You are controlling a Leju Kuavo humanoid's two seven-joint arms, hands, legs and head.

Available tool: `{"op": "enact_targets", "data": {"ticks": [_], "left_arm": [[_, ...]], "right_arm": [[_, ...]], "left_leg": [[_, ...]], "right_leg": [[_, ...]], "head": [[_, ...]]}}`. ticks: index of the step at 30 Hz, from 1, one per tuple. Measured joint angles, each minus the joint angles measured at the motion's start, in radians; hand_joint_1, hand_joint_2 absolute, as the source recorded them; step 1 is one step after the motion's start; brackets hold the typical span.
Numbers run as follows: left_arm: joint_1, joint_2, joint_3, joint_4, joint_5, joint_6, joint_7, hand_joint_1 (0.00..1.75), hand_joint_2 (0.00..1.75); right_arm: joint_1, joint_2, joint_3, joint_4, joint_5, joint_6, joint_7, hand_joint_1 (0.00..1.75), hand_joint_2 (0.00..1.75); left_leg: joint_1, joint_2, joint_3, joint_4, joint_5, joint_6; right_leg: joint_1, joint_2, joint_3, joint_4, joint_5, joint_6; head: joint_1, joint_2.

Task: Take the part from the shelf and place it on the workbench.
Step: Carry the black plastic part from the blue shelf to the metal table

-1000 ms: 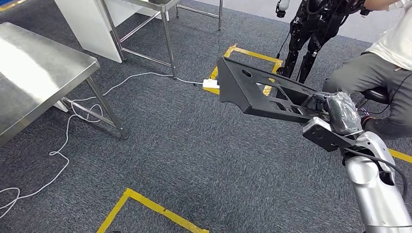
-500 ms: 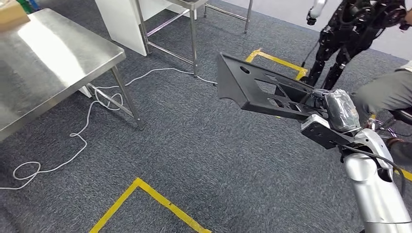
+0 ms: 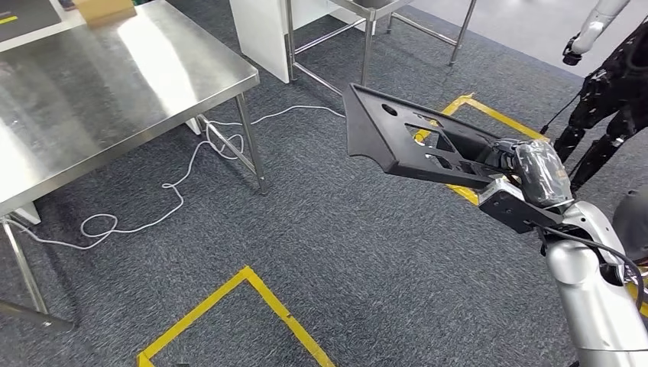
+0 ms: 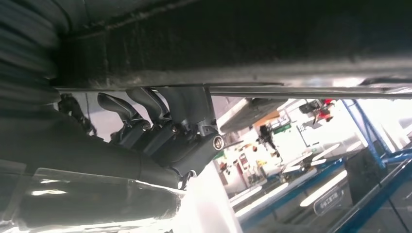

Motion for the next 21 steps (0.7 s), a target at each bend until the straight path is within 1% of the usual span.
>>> {"op": "enact_targets", "data": {"ticks": [1, 2, 3, 4, 5, 6, 7, 8, 9, 10, 11, 12, 13, 14, 15, 16, 17, 18, 19, 20, 21], "left_arm": [[0.003, 0.000, 0.000, 0.000, 0.000, 0.000, 0.001, 0.00, 1.75], [0.006, 0.000, 0.000, 0.000, -0.001, 0.000, 0.002, 0.00, 1.75], [0.009, 0.000, 0.001, 0.000, -0.001, 0.000, 0.002, 0.00, 1.75], [0.009, 0.001, 0.001, 0.000, -0.002, 0.000, 0.002, 0.00, 1.75], [0.009, 0.001, 0.001, 0.000, -0.002, 0.001, 0.002, 0.00, 1.75], [0.008, 0.001, 0.001, 0.000, -0.002, 0.001, 0.002, 0.00, 1.75], [0.008, 0.001, 0.001, 0.000, -0.002, 0.001, 0.002, 0.00, 1.75], [0.008, 0.000, 0.002, 0.000, -0.002, 0.001, 0.002, 0.00, 1.75], [0.008, 0.000, 0.002, 0.000, -0.002, 0.001, 0.002, 0.00, 1.75], [0.009, 0.000, 0.002, 0.000, -0.002, 0.001, 0.002, 0.00, 1.75], [0.009, 0.001, 0.003, 0.000, -0.002, 0.002, 0.002, 0.00, 1.75], [0.007, 0.001, 0.003, 0.000, -0.003, 0.003, 0.002, 0.00, 1.75], [0.006, 0.002, 0.003, 0.000, -0.003, 0.005, 0.002, 0.00, 1.75], [0.004, 0.003, 0.004, 0.000, -0.004, 0.006, 0.002, 0.00, 1.75], [0.003, 0.003, 0.004, 0.000, -0.005, 0.007, 0.001, 0.00, 1.75], [0.002, 0.003, 0.004, 0.000, -0.006, 0.007, 0.000, 0.00, 1.75], [0.003, 0.003, 0.004, 0.000, -0.007, 0.007, -0.002, 0.00, 1.75], [0.003, 0.002, 0.004, 0.000, -0.007, 0.006, -0.005, 0.00, 1.75], [0.002, 0.001, 0.004, 0.000, -0.007, 0.006, -0.007, 0.00, 1.75], [0.000, 0.001, 0.004, 0.000, -0.007, 0.006, -0.009, 0.00, 1.75], [-0.002, 0.001, 0.005, 0.000, -0.006, 0.005, -0.012, 0.00, 1.75]], "right_arm": [[-0.001, 0.000, 0.001, 0.001, -0.002, 0.003, 0.000, 1.75, 1.75], [-0.003, 0.000, 0.001, 0.002, -0.003, 0.005, 0.000, 1.75, 1.75], [-0.005, 0.000, 0.002, 0.002, -0.005, 0.006, 0.000, 1.75, 1.75], [-0.007, 0.000, 0.003, 0.003, -0.007, 0.006, 0.000, 1.75, 1.75], [-0.008, -0.002, 0.004, 0.003, -0.009, 0.006, 0.000, 1.75, 1.75], [-0.008, -0.003, 0.005, 0.004, -0.010, 0.006, 0.000, 1.75, 1.75], [-0.008, -0.004, 0.007, 0.005, -0.012, 0.006, -0.001, 1.75, 1.75], [-0.008, -0.005, 0.008, 0.006, -0.013, 0.006, -0.001, 1.75, 1.75], [-0.008, -0.005, 0.010, 0.008, -0.014, 0.006, -0.001, 1.75, 1.75], [-0.009, -0.005, 0.012, 0.009, -0.015, 0.006, -0.001, 1.75, 1.75], [-0.009, -0.005, 0.014, 0.009, -0.016, 0.005, -0.001, 1.75, 1.75], [-0.009, -0.006, 0.014, 0.010, -0.017, 0.005, -0.002, 1.75, 1.75], [-0.010, -0.007, 0.014, 0.010, -0.018, 0.004, -0.003, 1.75, 1.75], [-0.009, -0.008, 0.015, 0.010, -0.019, 0.004, -0.003, 1.75, 1.75], [-0.009, -0.008, 0.015, 0.010, -0.020, 0.003, -0.004, 1.75, 1.75], [-0.009, -0.008, 0.016, 0.010, -0.020, 0.002, -0.004, 1.75, 1.75], [-0.008, -0.008, 0.017, 0.009, -0.020, 0.001, -0.004, 1.75, 1.75], [-0.007, -0.008, 0.018, 0.009, -0.020, -0.001, -0.005, 1.75, 1.75], [-0.007, -0.009, 0.018, 0.009, -0.020, -0.004, -0.006, 1.75, 1.75], [-0.006, -0.012, 0.018, 0.009, -0.020, -0.006, -0.007, 1.75, 1.75], [-0.005, -0.014, 0.018, 0.009, -0.020, -0.008, -0.008, 1.75, 1.75]], "left_leg": [[0.002, -0.011, -0.004, -0.004, 0.005, -0.007], [0.004, -0.008, -0.007, -0.003, 0.006, -0.012], [0.003, 0.012, -0.015, 0.009, -0.003, -0.015], [0.001, 0.041, -0.030, 0.042, -0.024, -0.016], [-0.001, 0.077, -0.055, 0.098, -0.056, -0.016], [-0.003, 0.101, -0.088, 0.169, -0.092, -0.016], [-0.003, 0.113, -0.118, 0.238, -0.121, -0.016], [-0.003, 0.117, -0.138, 0.283, -0.136, -0.014], [-0.003, 0.119, -0.138, 0.290, -0.132, -0.011], [-0.004, 0.123, -0.117, 0.256, -0.111, -0.006], [-0.008, 0.135, -0.080, 0.193, -0.081, 0.002], [-0.015, 0.158, -0.039, 0.123, -0.060, 0.012], [-0.022, 0.177, -0.007, 0.067, -0.045, 0.021], [-0.028, 0.190, 0.010, 0.033, -0.040, 0.028], [-0.034, 0.192, 0.014, 0.021, -0.043, 0.032], [-0.035, 0.180, 0.012, 0.018, -0.040, 0.035], [-0.032, 0.169, 0.014, 0.011, -0.035, 0.040], [-0.029, 0.158, 0.017, 0.004, -0.030, 0.045], [-0.024, 0.147, 0.021, -0.003, -0.025, 0.051], [-0.019, 0.136, 0.024, -0.008, -0.021, 0.054], [-0.019, 0.125, 0.023, -0.009, -0.019, 0.057]], "right_leg": [[0.002, -0.012, 0.001, 0.000, 0.004, -0.011], [0.001, -0.022, 0.001, 0.000, 0.006, -0.018], [0.000, -0.034, 0.001, 0.000, 0.009, -0.027], [-0.001, -0.045, 0.001, -0.001, 0.010, -0.036], [0.003, -0.057, 0.001, -0.002, 0.010, -0.045], [0.010, -0.070, 0.001, -0.002, 0.008, -0.052], [0.016, -0.084, 0.001, -0.002, 0.007, -0.056], [0.022, -0.097, 0.001, -0.002, 0.006, -0.058], [0.026, -0.110, 0.002, -0.001, 0.004, -0.060], [0.029, -0.122, 0.003, -0.001, 0.003, -0.062], [0.033, -0.133, 0.005, -0.001, 0.002, -0.063], [0.036, -0.144, 0.007, -0.001, 0.000, -0.064], [0.041, -0.155, 0.008, -0.001, -0.002, -0.064], [0.044, -0.165, 0.009, -0.001, -0.004, -0.062], [0.046, -0.176, 0.009, -0.001, -0.005, -0.060], [0.048, -0.186, 0.010, -0.002, -0.006, -0.056], [0.048, -0.187, 0.009, -0.001, -0.009, -0.052], [0.048, -0.173, 0.005, 0.009, -0.017, -0.049], [0.047, -0.146, -0.006, 0.036, -0.033, -0.048], [0.043, -0.114, -0.028, 0.083, -0.056, -0.050], [0.039, -0.087, -0.057, 0.146, -0.084, -0.052]], "head": [[-0.001, 0.000], [-0.003, 0.000], [-0.004, 0.000], [-0.007, 0.000], [-0.009, 0.000], [-0.011, 0.000], [-0.011, 0.000], [-0.011, 0.000], [-0.011, 0.000], [-0.011, 0.000], [-0.011, 0.000], [-0.011, 0.000], [-0.010, 0.000], [-0.010, 0.000], [-0.010, 0.000], [-0.010, 0.000], [-0.011, 0.000], [-0.010, 0.000], [-0.009, 0.000], [-0.007, 0.000], [-0.005, 0.000]]}}
